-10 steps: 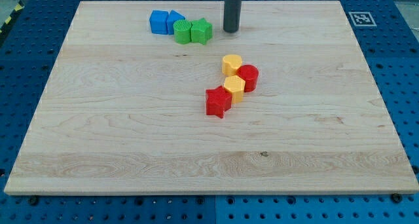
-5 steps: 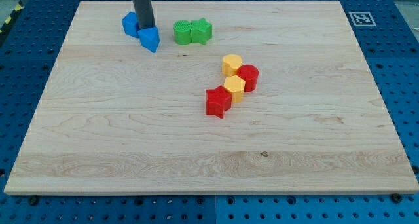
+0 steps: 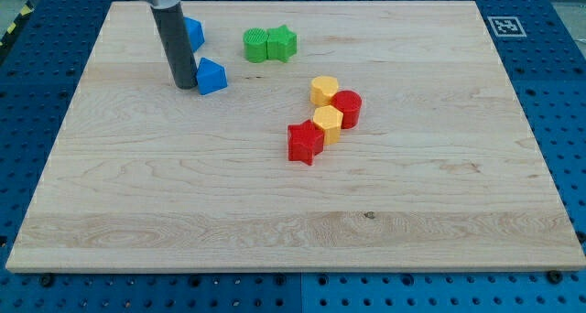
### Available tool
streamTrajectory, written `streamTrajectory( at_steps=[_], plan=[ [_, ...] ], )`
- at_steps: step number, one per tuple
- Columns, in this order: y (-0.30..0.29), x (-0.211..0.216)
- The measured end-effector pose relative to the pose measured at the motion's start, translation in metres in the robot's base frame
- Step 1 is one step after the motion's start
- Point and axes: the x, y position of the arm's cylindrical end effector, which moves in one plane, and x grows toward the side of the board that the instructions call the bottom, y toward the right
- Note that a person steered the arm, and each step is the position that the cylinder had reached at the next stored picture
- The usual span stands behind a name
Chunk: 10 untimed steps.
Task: Push the blue triangle towards the red star
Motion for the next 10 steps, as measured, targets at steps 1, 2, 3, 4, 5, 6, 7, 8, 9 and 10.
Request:
streamTrajectory(
  at_steps=[1,2,3,4,5,6,7,8,9,10],
  plan=[
    [-0.016,-0.024],
    [-0.015,-0.039],
    [0.008,0.001],
    [0.024,0.042],
    [0.001,0.012],
    [-0.011,-0.033],
    [0.005,-0.034],
    [0.046,-0.002],
    [0.060,0.026],
    [0.060,0.016]
  ],
)
